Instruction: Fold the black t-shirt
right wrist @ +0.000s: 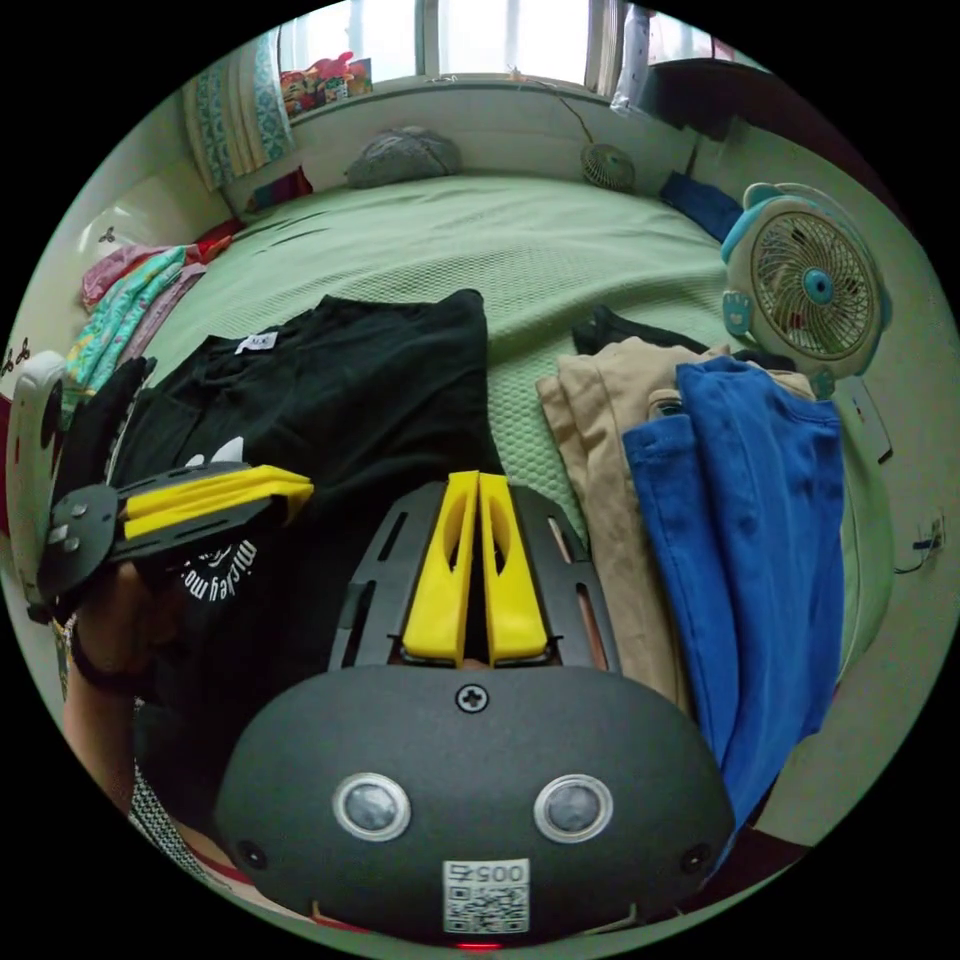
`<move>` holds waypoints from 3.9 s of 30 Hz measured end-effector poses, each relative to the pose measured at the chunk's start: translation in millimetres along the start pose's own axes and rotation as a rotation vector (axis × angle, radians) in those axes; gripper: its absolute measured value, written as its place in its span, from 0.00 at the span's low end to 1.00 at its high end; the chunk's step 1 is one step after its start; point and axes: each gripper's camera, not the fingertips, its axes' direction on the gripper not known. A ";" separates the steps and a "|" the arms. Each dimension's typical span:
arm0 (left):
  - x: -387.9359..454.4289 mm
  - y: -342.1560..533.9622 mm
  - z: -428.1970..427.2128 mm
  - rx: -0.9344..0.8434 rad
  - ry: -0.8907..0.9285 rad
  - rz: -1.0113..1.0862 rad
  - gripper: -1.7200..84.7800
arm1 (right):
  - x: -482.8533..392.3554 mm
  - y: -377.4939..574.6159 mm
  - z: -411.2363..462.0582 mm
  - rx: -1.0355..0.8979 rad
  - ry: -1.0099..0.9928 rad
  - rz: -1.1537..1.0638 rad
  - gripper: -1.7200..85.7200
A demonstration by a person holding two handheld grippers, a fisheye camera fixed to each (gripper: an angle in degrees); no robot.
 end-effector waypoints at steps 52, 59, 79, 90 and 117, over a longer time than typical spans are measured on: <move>-95.0 490.0 -135.5 -0.067 -0.348 -0.546 0.02 | -56.9 265.7 -59.8 0.006 -0.023 -0.136 0.00; -102.9 533.8 -176.8 0.045 -0.241 -0.560 0.05 | -12.3 280.0 -98.1 -0.005 -0.143 -0.071 0.10; -116.2 606.0 -205.3 0.041 -0.306 -0.540 0.17 | 61.8 326.1 -125.2 -0.048 0.016 0.108 0.11; -124.9 615.2 -228.3 0.016 -0.264 -0.557 0.10 | 27.4 334.2 -137.8 -0.030 0.083 -0.051 0.01; -200.3 529.7 -324.8 0.162 -0.232 -0.442 0.10 | 32.8 174.9 -197.8 0.136 0.065 -0.020 0.09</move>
